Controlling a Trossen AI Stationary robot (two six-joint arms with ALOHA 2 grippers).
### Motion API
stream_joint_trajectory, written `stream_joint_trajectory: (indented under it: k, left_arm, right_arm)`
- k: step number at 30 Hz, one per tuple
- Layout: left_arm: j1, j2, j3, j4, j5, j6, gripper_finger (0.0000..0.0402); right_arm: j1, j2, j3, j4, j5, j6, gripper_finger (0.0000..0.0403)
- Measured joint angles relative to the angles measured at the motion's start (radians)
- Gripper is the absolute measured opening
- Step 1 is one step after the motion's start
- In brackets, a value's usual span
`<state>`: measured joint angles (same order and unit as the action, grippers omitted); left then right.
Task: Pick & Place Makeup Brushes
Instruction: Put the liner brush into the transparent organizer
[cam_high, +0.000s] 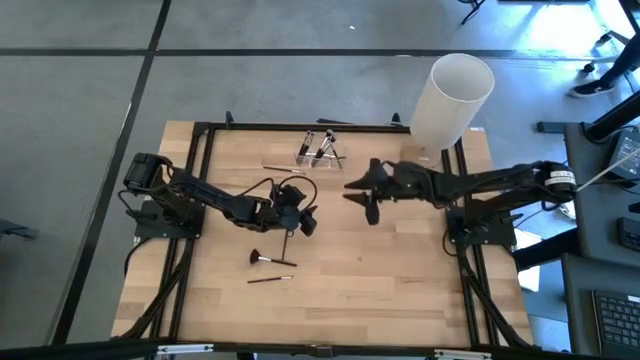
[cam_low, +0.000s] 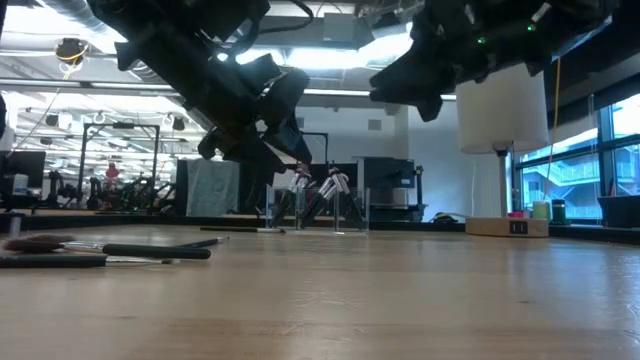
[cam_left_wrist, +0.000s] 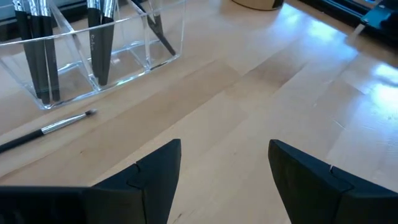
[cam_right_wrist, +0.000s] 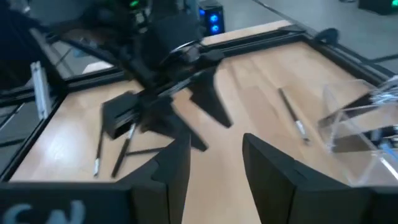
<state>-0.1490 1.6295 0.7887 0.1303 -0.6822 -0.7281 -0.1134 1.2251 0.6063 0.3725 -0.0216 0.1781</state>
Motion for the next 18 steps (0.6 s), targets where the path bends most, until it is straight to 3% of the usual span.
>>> stream_joint_trajectory:
  k: [13,16,18]
  left_arm:
    - [0.025,0.004,0.0,0.002,0.002,-0.008,0.0237]
    - [0.025,0.004,0.0,-0.002,0.064,-0.021,0.0237]
    - [0.025,-0.001,0.0,-0.033,0.171,-0.021,0.0237]
  right_arm:
    - [0.014,0.001,0.012,-0.005,-0.008,-0.089,0.0145]
    - [0.014,0.001,0.012,-0.007,-0.008,-0.116,0.0145]
    - [0.014,0.001,0.012,-0.008,-0.008,-0.125,0.0145]
